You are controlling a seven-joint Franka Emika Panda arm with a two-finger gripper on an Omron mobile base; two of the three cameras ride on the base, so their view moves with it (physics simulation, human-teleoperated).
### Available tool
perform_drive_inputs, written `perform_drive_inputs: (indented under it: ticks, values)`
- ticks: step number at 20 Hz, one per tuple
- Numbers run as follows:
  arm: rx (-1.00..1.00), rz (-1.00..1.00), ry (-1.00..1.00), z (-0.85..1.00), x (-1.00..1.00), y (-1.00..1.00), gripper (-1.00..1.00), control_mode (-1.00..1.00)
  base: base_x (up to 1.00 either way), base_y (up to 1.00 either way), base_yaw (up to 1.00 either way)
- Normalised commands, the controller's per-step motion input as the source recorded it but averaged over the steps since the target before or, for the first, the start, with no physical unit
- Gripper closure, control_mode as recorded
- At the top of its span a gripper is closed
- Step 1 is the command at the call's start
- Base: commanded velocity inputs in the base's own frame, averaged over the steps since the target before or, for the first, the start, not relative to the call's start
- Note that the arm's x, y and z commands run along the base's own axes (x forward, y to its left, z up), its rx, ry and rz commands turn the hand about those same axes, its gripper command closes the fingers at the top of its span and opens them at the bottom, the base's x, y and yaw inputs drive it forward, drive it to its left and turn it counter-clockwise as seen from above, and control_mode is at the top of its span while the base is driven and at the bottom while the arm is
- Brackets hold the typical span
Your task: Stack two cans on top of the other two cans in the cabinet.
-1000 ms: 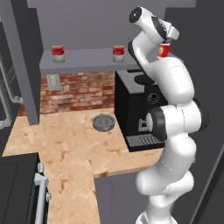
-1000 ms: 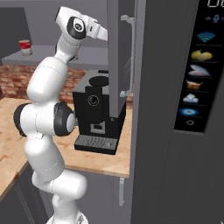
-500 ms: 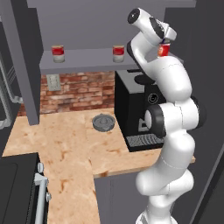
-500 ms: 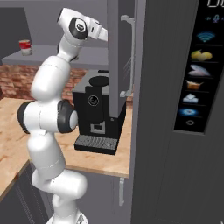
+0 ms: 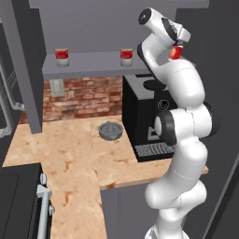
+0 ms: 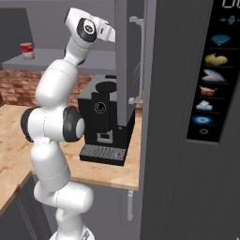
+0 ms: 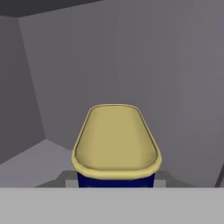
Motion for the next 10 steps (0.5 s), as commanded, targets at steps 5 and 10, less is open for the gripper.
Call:
perform_drive_inputs:
  ticks: [5,10]
  values:
    - [0.00,0.00,0.00,0.00,0.04,-0.04,1.00,-1.00,0.00,0.00,0.00]
    - [0.00,0.00,0.00,0.00,0.02,0.00,1.00,-1.00,0.00,0.00,0.00]
